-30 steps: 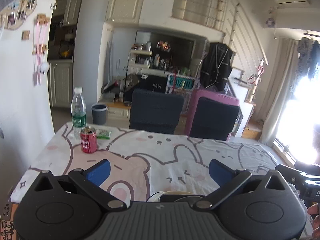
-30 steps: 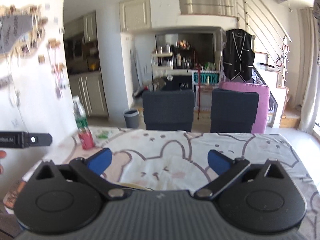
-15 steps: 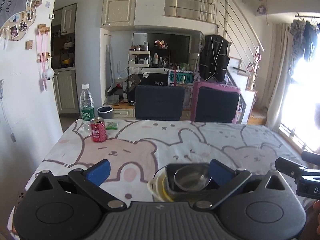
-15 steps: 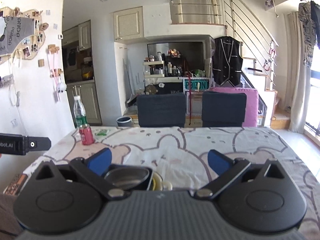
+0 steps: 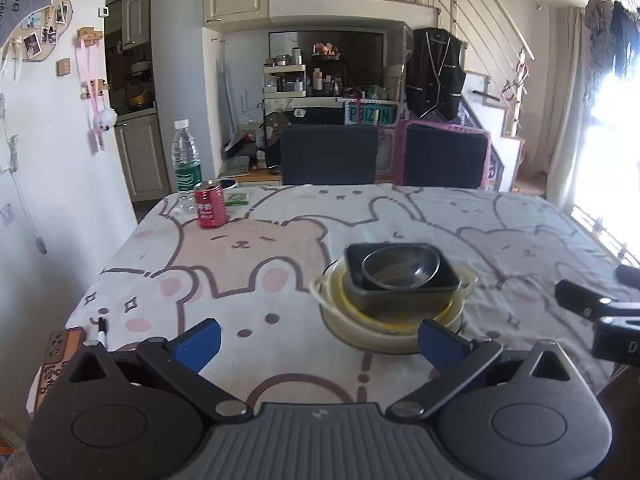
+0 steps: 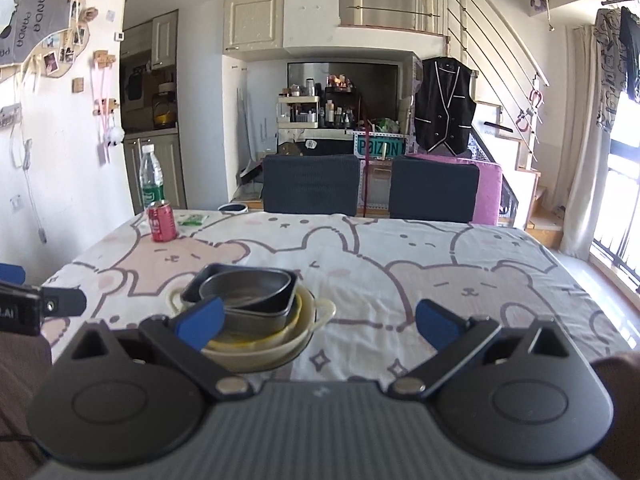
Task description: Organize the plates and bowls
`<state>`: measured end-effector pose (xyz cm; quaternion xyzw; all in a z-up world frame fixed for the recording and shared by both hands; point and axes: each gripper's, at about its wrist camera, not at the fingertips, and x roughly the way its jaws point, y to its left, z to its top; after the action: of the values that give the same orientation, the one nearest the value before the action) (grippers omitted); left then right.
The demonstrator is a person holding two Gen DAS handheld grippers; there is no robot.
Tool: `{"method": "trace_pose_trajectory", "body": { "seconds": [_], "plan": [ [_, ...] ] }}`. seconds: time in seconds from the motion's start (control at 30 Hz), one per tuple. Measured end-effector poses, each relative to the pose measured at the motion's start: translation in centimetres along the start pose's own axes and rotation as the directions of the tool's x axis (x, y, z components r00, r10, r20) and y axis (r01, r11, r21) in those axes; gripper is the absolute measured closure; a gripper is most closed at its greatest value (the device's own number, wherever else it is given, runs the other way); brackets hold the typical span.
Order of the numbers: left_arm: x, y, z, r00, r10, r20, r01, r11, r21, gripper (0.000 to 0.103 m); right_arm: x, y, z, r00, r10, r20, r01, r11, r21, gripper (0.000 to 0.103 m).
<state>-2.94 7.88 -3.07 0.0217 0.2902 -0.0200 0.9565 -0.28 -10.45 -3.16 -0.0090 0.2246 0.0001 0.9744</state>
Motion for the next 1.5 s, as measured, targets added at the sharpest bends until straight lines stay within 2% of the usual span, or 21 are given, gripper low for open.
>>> {"method": "trace_pose_trajectory", "body": {
  "seconds": [0.13,0.37,1.5],
  "plan": [
    [0.2,0.2,-0.7,1.000,0.013,0.017,-0.013,1.000,0.005,0.000,-0.4,-0.1,-0.8,1.000,-0.012,-0.001,0.012,1.000,-0.021,0.000],
    [0.7,0.8,-1.0,1.000,-0.016,0.015,0.016,0.999,-0.032,0.000,-0.6,-0.4,-1.0,0.999,-0.033,0.009,0.033,0.999,-0.035,0.000],
    [0.8,0.9,-1.1,0.999,-0.027,0.022,0.027,0.999,-0.038,0.000,-0.7,-0.5,-1.6,1.000,-0.027,0.009,0.027,0.999,-0.047,0.000]
  ]
}}
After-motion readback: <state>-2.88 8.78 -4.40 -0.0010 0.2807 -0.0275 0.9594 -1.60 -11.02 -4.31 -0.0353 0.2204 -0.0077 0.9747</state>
